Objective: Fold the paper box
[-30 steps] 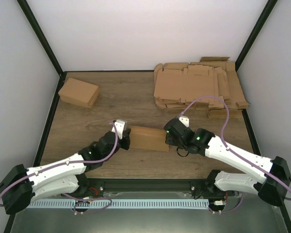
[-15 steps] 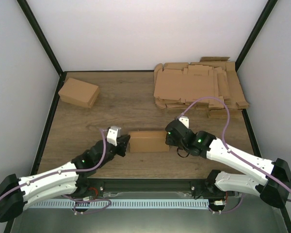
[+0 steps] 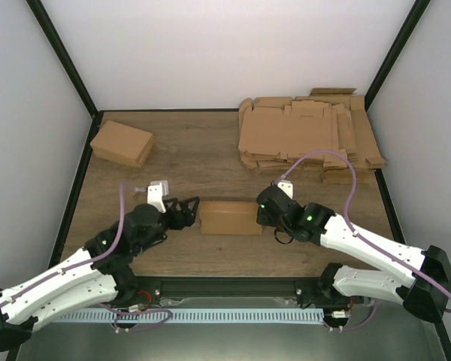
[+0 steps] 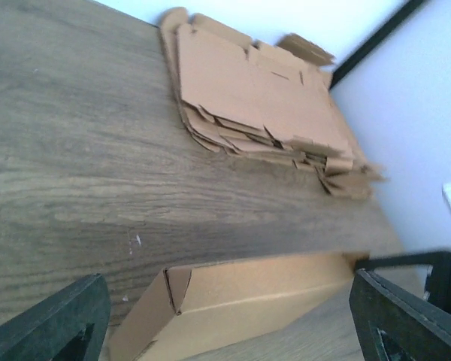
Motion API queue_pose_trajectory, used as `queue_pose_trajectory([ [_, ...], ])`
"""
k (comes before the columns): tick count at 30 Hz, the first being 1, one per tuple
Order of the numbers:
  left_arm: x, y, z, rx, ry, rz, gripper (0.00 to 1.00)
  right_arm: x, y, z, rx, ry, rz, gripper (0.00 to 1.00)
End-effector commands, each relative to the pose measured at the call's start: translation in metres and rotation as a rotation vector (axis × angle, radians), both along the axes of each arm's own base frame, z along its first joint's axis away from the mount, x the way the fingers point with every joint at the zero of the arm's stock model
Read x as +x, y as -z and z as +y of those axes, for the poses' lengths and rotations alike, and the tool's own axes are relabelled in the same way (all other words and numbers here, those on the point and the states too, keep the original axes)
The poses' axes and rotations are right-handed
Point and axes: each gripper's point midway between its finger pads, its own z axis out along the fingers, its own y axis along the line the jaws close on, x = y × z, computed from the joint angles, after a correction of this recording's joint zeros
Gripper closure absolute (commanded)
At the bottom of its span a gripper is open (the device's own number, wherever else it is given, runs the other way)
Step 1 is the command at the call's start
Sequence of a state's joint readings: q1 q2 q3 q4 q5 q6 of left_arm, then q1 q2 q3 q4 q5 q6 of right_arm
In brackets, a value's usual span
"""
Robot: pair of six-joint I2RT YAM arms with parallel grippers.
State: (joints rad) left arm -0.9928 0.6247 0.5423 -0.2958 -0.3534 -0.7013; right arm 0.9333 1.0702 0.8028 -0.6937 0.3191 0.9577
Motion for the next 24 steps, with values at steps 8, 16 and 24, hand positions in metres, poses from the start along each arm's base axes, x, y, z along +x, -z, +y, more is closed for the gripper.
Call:
queue_pose_trajectory([
  [8, 0.018, 0.037, -0.026, -0.237, 0.049, 0.649, 0.10, -0.042, 0.054, -0.035, -0.195, -0.020, 0.215, 0.99],
  [16, 0.015, 0.052, -0.017, -0.489, -0.075, 0.791, 0.25, -0.042, 0.055, -0.036, -0.192, -0.017, 0.214, 0.99],
  [24, 0.014, 0.057, -0.019, -0.699, -0.105, 0.835, 0.18, -0.042, 0.055, -0.034, -0.186, -0.026, 0.212, 0.99],
])
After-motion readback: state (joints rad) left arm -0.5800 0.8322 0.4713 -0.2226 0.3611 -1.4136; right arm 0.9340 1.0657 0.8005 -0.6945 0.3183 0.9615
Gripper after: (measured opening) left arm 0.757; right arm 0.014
